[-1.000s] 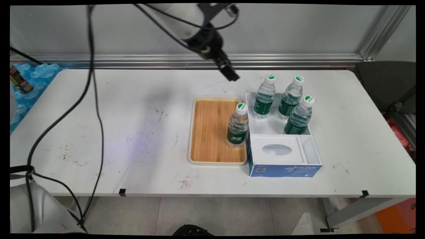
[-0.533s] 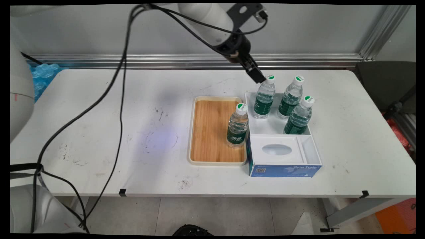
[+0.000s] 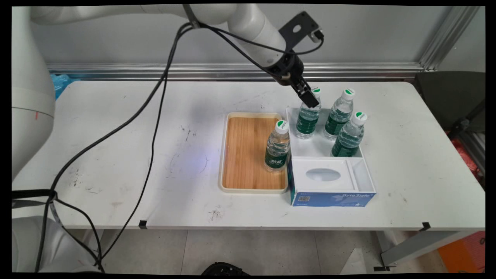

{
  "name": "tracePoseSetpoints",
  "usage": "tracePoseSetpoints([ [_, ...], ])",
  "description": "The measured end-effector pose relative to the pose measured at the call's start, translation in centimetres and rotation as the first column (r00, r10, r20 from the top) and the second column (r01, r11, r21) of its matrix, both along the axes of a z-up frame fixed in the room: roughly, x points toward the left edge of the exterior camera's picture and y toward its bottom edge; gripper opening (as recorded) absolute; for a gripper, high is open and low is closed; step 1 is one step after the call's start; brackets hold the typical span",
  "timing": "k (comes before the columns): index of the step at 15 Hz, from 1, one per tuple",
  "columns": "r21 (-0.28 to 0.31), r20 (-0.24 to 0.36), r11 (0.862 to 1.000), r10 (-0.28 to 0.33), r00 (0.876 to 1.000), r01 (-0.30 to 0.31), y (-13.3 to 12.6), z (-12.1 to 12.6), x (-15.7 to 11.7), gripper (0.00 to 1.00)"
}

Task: Pick up the green bottle from the white box

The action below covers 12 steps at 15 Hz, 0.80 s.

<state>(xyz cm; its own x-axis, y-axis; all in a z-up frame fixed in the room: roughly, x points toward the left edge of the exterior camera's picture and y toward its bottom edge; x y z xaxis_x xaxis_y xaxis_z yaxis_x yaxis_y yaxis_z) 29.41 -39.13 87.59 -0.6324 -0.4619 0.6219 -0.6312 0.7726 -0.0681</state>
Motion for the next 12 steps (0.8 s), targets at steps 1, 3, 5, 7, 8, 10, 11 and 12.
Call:
tracePoseSetpoints([
  [1,0.002,0.0,1.0,-0.001,1.0,0.001,-0.1,-0.3,-0.1,1.0],
  [3,0.007,0.0,1.0,-0.005,1.0,0.005,-0.5,-1.1,-0.4,1.0],
  [5,0.005,-0.002,1.0,-0.005,1.0,0.005,-1.0,-1.9,-0.7,1.0],
  [7,0.007,-0.003,1.0,-0.007,1.0,0.007,-1.3,-2.6,-0.9,1.0],
  [8,0.009,-0.003,1.0,-0.009,1.0,0.009,-1.5,-2.9,-1.0,1.0],
  [10,0.013,-0.004,1.0,-0.011,1.0,0.011,-1.6,-3.3,-1.1,1.0],
  [11,0.014,-0.004,1.0,-0.012,1.0,0.012,-1.7,-3.5,-1.1,1.0],
  [12,0.016,-0.005,1.0,-0.013,1.0,0.013,-1.8,-3.8,-1.2,1.0],
])
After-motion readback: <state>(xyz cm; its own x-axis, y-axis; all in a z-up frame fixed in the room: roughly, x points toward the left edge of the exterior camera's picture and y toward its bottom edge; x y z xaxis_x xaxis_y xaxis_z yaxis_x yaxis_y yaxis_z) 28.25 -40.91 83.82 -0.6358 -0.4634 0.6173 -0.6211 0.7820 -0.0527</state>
